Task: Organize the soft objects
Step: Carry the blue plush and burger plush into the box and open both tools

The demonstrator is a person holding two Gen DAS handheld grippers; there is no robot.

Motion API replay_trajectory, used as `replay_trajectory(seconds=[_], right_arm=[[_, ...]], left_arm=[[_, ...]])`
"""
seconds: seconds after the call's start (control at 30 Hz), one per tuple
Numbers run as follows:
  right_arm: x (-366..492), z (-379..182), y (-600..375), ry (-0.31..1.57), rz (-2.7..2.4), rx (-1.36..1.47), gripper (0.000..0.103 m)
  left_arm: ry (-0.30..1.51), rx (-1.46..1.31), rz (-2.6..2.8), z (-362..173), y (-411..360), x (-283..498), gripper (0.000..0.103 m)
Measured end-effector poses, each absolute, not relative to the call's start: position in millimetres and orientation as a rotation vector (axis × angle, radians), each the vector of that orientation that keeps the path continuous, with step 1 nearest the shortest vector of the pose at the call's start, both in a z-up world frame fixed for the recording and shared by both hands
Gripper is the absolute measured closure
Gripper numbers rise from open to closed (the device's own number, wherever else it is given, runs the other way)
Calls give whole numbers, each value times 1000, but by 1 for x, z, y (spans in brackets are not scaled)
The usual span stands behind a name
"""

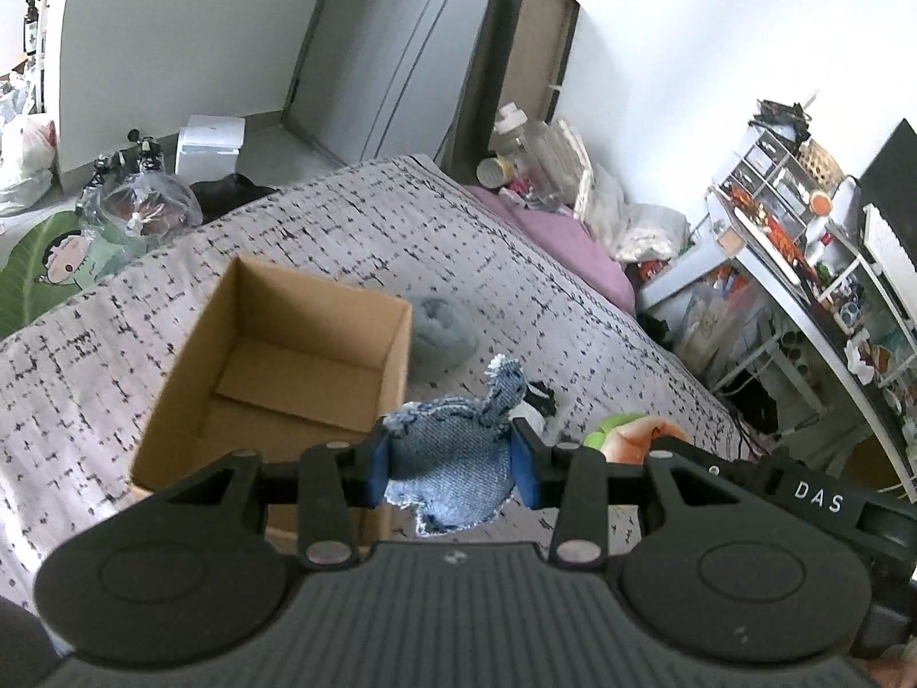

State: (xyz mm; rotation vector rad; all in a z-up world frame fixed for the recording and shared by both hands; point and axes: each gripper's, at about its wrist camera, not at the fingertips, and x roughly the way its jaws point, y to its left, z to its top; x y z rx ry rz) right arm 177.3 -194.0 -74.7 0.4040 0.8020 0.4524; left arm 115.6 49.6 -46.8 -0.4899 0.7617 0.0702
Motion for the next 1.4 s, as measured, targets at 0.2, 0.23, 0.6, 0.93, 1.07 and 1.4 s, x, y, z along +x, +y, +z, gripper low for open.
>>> replay_trajectory(seconds=[0.2, 0.23, 0.6, 0.93, 1.07, 1.4], right_arm=[[177, -70, -167, 813, 492, 390, 80], [177, -70, -162, 816, 497, 386, 80], [185, -87, -107, 878, 547, 333, 80], [190, -108, -77, 942, 562, 302, 80], [192, -115, -68, 968, 563, 284, 80], [190, -125, -52, 995, 580, 263, 79]], left_arm=[[751, -515, 109, -49, 74, 114, 62], [751, -520, 115, -50, 79, 114, 62], [794, -588, 201, -80, 125, 121, 62], [888, -612, 252, -116, 144, 130, 61], [927, -608, 275, -128, 147, 132, 60], [964, -713, 279, -130, 160, 129, 37]])
